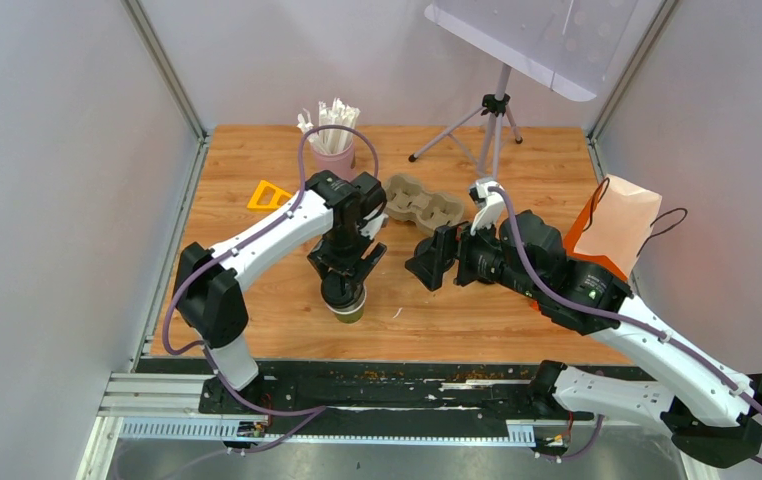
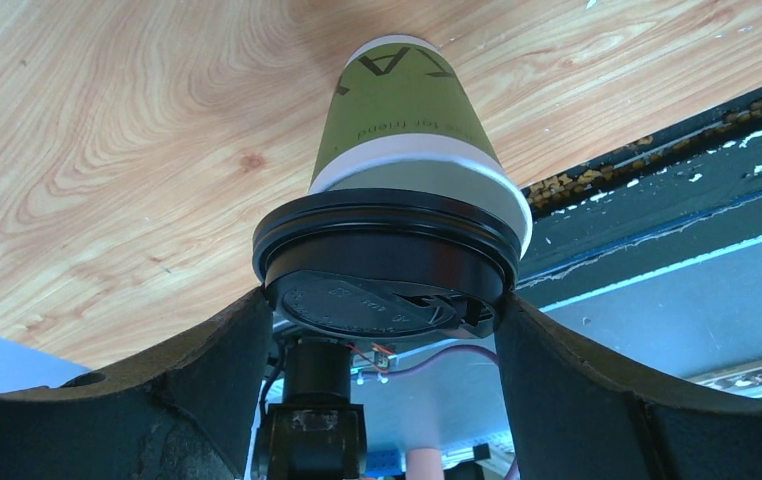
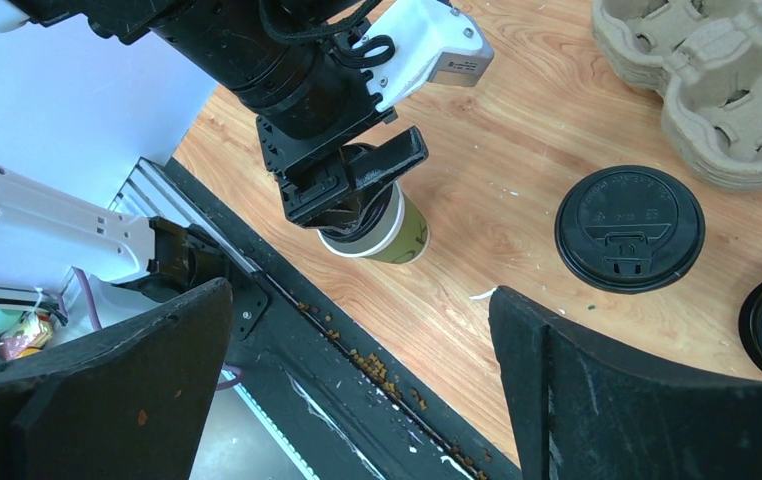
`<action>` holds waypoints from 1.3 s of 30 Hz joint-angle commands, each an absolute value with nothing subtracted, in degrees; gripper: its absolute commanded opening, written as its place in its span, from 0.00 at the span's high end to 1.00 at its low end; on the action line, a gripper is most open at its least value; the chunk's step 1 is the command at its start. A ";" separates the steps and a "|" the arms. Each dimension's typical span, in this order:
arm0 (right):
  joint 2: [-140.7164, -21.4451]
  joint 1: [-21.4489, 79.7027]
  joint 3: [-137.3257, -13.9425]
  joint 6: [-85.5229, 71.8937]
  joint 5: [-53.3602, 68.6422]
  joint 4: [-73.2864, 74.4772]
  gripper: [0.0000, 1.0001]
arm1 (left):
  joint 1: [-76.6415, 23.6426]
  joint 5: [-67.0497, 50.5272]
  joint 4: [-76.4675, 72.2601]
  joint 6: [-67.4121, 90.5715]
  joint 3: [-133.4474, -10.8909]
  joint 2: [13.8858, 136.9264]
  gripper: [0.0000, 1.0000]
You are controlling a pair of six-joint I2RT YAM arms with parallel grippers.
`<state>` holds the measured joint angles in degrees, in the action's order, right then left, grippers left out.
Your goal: Pack the takeout coffee
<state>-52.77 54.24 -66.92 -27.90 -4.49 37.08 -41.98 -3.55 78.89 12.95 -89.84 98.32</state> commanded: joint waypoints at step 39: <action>-52.98 54.32 -62.61 -30.01 -2.37 33.26 0.00 | -42.67 -0.38 66.61 14.71 -93.67 86.83 0.00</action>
